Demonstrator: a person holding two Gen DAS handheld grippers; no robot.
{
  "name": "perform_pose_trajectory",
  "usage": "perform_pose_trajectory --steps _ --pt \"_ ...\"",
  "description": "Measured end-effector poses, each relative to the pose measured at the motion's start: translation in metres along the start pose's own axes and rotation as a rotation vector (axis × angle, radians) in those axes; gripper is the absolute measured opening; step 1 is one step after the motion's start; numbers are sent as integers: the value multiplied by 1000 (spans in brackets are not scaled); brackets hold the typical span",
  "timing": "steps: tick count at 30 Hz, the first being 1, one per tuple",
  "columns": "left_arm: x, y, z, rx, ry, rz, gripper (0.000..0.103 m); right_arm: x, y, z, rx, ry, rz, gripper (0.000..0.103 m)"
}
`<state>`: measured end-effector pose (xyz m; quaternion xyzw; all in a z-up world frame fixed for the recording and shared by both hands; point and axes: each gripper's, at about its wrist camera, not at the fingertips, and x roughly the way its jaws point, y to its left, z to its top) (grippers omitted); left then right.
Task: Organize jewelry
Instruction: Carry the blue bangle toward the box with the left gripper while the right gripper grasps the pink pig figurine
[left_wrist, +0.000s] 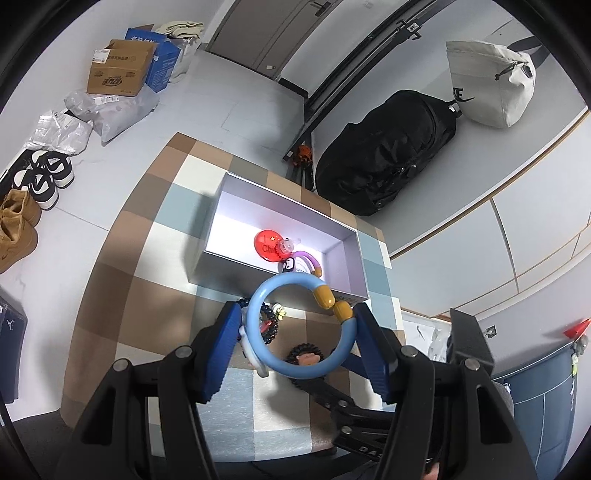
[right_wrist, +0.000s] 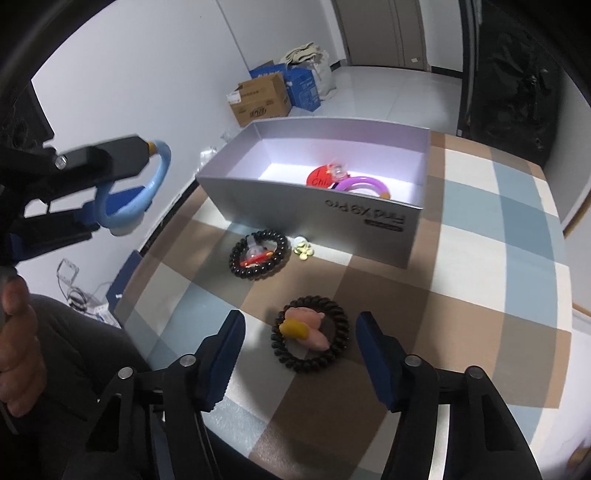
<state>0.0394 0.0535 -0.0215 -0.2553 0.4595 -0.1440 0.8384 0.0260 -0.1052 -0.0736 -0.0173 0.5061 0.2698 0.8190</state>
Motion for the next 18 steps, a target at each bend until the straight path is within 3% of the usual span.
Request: perform_pose_trajectory --steps 7,12,18 --pt "-1 5 2 -13 1 2 57 11 2 2 -9 18 -45 47" --pt "-1 7 3 -15 3 -1 57 11 6 1 -44 20 -90 25" --pt "-2 8 4 -19 5 -4 57 7 12 0 -84 9 -107 24"
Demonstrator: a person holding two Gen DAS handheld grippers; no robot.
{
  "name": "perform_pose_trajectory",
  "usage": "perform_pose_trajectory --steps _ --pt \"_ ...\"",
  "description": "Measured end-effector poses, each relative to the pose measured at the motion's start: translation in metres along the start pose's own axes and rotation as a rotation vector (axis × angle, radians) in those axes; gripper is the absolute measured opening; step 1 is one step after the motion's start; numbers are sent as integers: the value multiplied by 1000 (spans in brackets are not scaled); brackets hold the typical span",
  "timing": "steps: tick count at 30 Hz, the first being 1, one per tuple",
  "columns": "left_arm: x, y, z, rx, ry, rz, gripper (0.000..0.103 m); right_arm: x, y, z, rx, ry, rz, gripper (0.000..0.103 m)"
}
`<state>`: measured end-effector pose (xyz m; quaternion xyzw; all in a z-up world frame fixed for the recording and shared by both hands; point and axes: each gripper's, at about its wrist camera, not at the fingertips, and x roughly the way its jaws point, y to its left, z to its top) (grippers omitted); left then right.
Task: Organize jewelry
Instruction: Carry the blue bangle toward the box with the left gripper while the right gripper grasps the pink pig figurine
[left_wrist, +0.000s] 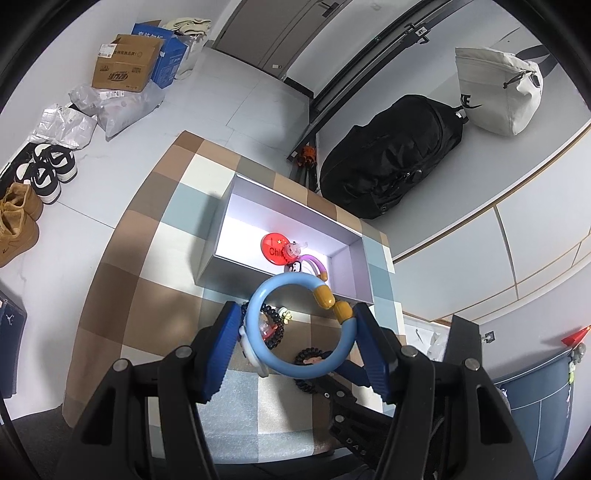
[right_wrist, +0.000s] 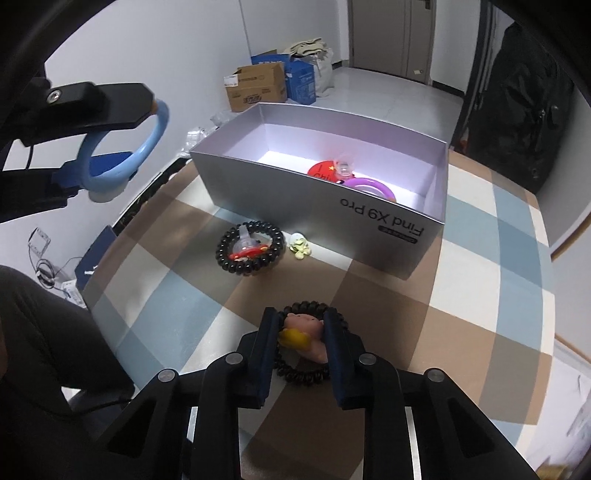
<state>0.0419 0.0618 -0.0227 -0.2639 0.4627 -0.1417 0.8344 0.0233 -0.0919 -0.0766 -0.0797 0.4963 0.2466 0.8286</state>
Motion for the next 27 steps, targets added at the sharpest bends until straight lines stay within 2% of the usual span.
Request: perform_pose_trajectory --steps 18,27 --pt "3 -11 5 47 -33 24 57 -42 -24 20 130 -143 87 24" --pt "9 -15 17 66 -72 56 57 -63 -33 48 141 -251 156 24"
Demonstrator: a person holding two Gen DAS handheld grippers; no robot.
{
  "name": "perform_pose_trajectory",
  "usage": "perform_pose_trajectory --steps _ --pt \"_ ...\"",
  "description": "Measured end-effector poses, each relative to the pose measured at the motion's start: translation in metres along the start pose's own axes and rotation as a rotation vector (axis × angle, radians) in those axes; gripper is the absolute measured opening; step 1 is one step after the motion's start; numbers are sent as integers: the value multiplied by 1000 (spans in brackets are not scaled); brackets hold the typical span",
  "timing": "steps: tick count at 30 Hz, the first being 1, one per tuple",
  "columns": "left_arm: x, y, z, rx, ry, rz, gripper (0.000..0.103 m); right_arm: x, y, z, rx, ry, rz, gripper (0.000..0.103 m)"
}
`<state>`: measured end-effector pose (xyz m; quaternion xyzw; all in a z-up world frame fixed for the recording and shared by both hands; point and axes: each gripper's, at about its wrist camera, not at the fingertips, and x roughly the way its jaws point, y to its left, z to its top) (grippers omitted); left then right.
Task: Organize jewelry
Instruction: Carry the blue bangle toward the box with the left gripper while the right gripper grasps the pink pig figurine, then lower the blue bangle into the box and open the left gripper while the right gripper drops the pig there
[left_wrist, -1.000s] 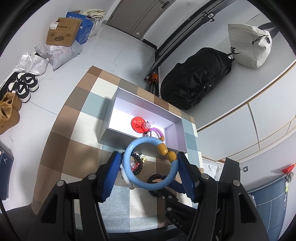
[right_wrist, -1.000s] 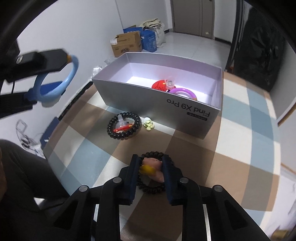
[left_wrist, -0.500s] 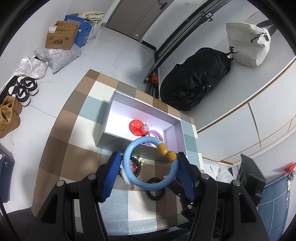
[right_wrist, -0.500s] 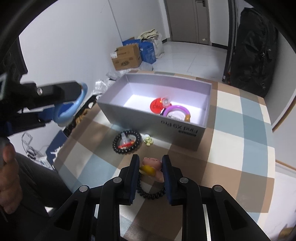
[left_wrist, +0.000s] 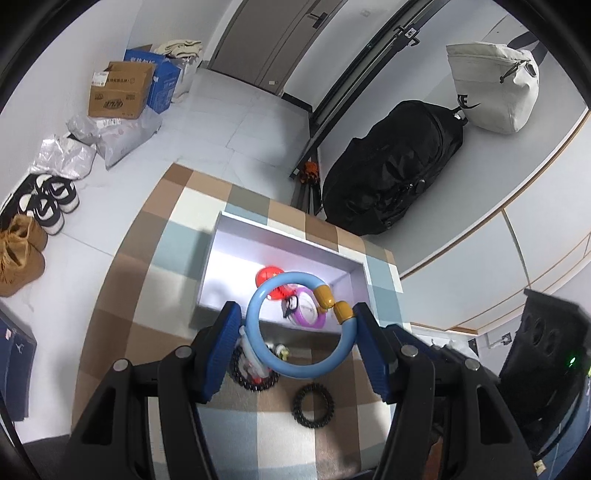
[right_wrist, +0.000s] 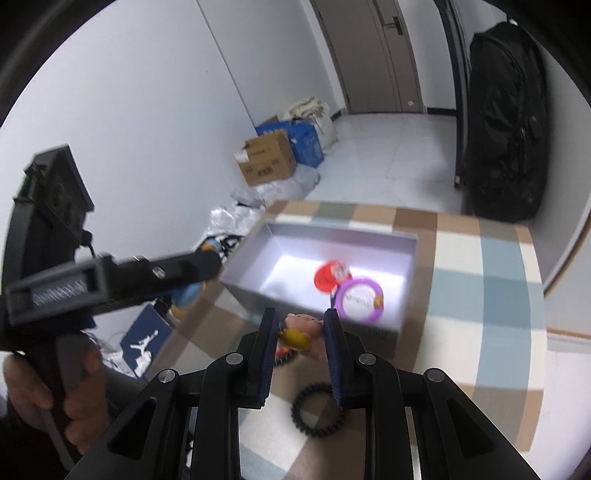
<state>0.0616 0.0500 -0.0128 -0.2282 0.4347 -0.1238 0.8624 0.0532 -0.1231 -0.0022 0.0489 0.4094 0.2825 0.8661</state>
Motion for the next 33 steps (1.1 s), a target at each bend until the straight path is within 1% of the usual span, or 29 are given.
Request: perform_pose_trajectory --steps 5,8,13,18,23,33 --pt "3 -5 10 22 -31 3 57 3 -9 18 39 -36 25 24" --pt "9 -11 15 57 -37 22 57 7 -16 27 66 -48 34 24" --pt "26 -17 22 91 -13 40 57 19 -30 39 124 -42 50 24" --pt "40 -15 26 75 21 43 57 34 -42 45 161 -18 55 24" --pt "49 -16 30 82 42 59 57 47 -55 47 204 11 57 24" --pt "63 -13 31 47 103 41 57 56 -69 44 257 49 58 24"
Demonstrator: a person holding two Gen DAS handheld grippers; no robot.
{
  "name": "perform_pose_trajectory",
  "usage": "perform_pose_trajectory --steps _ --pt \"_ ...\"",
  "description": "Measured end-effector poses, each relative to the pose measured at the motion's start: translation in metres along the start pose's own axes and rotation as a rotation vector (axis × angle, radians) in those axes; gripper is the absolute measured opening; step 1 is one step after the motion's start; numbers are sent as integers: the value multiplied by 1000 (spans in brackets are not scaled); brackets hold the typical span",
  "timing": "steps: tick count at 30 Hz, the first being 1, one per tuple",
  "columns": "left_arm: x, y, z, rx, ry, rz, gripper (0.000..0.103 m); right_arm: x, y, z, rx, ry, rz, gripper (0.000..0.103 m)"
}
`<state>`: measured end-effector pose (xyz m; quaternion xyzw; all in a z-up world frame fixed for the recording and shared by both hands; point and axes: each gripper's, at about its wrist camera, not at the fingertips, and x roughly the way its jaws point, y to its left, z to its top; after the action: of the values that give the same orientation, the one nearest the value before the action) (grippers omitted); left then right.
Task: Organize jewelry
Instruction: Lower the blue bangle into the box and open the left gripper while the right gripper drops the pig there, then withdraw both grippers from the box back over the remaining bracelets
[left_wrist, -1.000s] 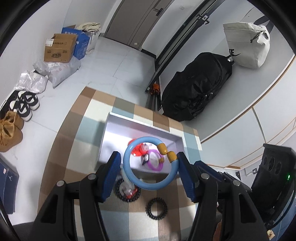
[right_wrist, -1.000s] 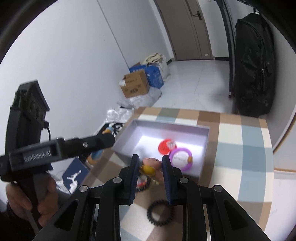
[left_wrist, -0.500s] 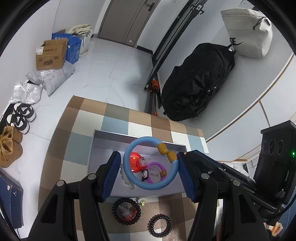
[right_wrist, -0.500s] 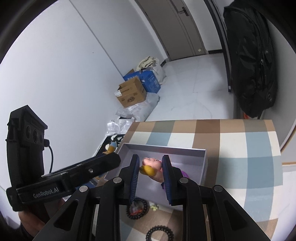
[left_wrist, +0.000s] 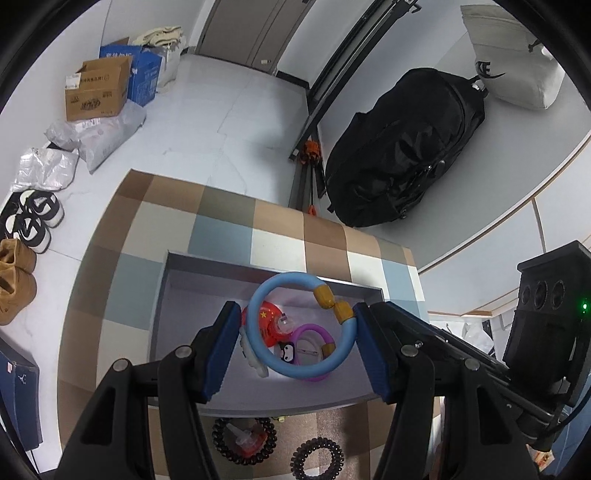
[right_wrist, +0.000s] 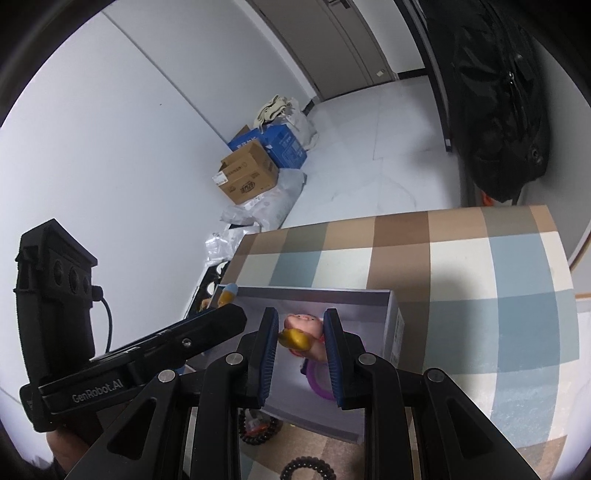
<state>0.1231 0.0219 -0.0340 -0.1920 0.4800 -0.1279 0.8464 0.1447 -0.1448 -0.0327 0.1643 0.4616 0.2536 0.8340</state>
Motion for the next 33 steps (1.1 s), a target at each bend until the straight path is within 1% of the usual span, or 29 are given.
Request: perform_pose_trajectory --steps 3,6,8,10,11,12,13,14,15,16,18,20,22,24,27,28,29,33 --pt "3 1 1 -18 13 -23 57 0 -1 0 10 2 4 24" --pt "2 4 2 -39 4 -33 57 0 -1 0 10 2 10 24" --pt "2 6 2 -63 12 -44 57 -1 0 0 6 -4 9 26" --pt "3 8 3 -85 20 -65 68 -4 -1 0 7 -17 14 26" --pt "1 9 2 -94 10 -76 73 -5 -1 1 8 -22 12 31" --pt "-2 10 2 -100 -2 -88 74 -7 -2 1 11 -32 6 35" --pt "-3 10 3 -103 -6 -96 76 -9 -3 0 14 -41 3 44" --pt "-4 10 3 -103 -5 -98 79 -12 -4 0 20 -54 4 48" --pt "-5 10 3 -102 -6 -100 79 -15 -5 1 24 -65 5 48" --pt "-7 9 2 -100 -15 -94 79 -18 -6 1 26 -72 1 49" --pt "-8 8 1 -92 -19 -73 79 -23 -8 2 32 -91 -6 54" --pt "-8 8 0 -88 -19 -58 79 -25 -9 2 38 -97 -8 63" --pt "-10 8 -1 -85 -24 -45 79 -27 -9 1 39 -98 -5 66" --pt "-11 7 -3 -72 -29 -20 79 -28 -7 -1 29 -96 -6 68" --pt "-14 5 -5 -47 -46 18 79 -31 -4 -4 8 -97 -14 74" --pt "-15 5 -6 -41 -51 24 79 -31 -4 -5 2 -95 -18 78" --pt "-16 4 -8 -35 -57 34 79 -32 -3 -7 -2 -93 -19 80" --pt "-21 1 -14 -8 -72 64 79 -33 1 -12 -27 -85 -37 84"
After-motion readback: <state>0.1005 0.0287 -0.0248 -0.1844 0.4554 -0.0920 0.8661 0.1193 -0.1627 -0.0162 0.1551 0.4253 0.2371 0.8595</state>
